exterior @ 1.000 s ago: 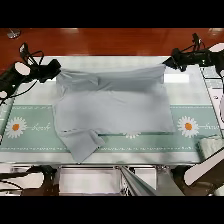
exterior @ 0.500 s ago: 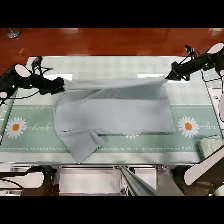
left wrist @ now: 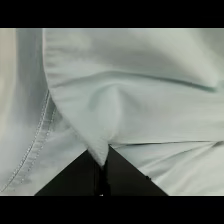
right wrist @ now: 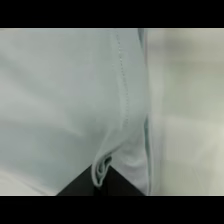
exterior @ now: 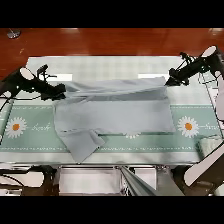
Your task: Fold the shirts.
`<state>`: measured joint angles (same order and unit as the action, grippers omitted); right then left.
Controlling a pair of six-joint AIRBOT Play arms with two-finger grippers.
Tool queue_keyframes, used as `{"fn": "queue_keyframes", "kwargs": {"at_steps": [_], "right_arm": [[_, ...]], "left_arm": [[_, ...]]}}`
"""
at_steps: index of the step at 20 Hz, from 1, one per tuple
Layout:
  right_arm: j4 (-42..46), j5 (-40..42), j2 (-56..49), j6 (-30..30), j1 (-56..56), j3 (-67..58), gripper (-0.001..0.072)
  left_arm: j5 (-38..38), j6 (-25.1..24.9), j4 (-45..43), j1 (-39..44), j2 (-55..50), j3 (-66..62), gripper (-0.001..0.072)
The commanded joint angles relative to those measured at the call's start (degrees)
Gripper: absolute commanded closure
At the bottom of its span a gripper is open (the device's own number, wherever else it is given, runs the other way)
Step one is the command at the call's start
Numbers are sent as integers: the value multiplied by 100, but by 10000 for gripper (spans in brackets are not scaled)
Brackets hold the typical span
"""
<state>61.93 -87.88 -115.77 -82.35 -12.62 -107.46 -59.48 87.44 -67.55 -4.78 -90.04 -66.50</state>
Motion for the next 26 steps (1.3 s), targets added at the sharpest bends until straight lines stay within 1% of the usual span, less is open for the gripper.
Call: {"fn": "queue_keyframes", "kwargs": {"at_steps": [1, 4, 7, 8, 9, 10, 11, 13, 14, 15, 16, 17, 18, 19, 20, 22, 23, 24, 25, 26], "right_arm": [[299, 66, -15, -96, 114, -2, 683], [439, 39, -13, -153, 136, -2, 683], [444, 4, -13, -166, 138, -2, 682], [444, -9, -13, -166, 136, -2, 663], [446, 4, -13, -166, 136, -2, 424], [452, 4, -11, -164, 136, -2, 174], [420, -79, 15, -170, 125, -2, 137], [411, -214, 214, -168, -24, -2, 137], [424, -284, 393, -188, -160, 15, 137], [422, -284, 662, -229, -321, 179, 137], [417, -140, 1071, -229, -538, 595, 137], [393, 146, 1569, -219, -778, 1217, 137], [289, 531, 2085, -162, -1003, 1945, 132], [50, 962, 2636, 7, -1215, 2776, 89], [-326, 1399, 3285, 229, -1399, 3727, 90], [-1287, 2122, 4621, 787, -1523, 5488, 90], [-1670, 2435, 5219, 922, -1495, 6245, 90], [-2098, 2605, 5740, 1108, -1488, 6937, 89], [-2439, 2623, 6102, 1305, -1491, 7444, 88], [-2621, 2588, 6358, 1370, -1488, 7834, 88]], "left_arm": [[-586, 0, 0, -39, -7, -4, 688], [-951, 2, 4, -52, 50, 0, 688], [-813, 9, 4, -39, 50, -4, 688], [-752, 57, 7, -46, 50, -4, 678], [-728, 116, 4, -46, 50, -7, 476], [-802, 149, -7, -48, 52, -24, 8], [-986, 157, -66, -94, 57, -101, 4], [-1333, 173, -63, -313, 232, -214, 6], [-1545, 26, 66, -514, 417, -208, 7], [-1757, 4, 111, -741, 614, -170, 7], [-1899, -79, 105, -1003, 918, 11, 7], [-1849, -94, 105, -1279, 1279, 337, 7], [-1622, -90, 114, -1593, 1731, 850, 6], [-1362, -92, 144, -1860, 2184, 1429, 6], [-1169, -175, 313, -2118, 2671, 2090, 6], [-1047, -446, 811, -2498, 3580, 3257, 6], [-997, -306, 809, -2660, 3980, 3727, 6], [-997, -214, 866, -2861, 4341, 4159, 6], [-1001, -225, 1056, -3021, 4605, 4494, 6], [-999, -330, 1410, -3130, 4824, 4787, 7]]}}
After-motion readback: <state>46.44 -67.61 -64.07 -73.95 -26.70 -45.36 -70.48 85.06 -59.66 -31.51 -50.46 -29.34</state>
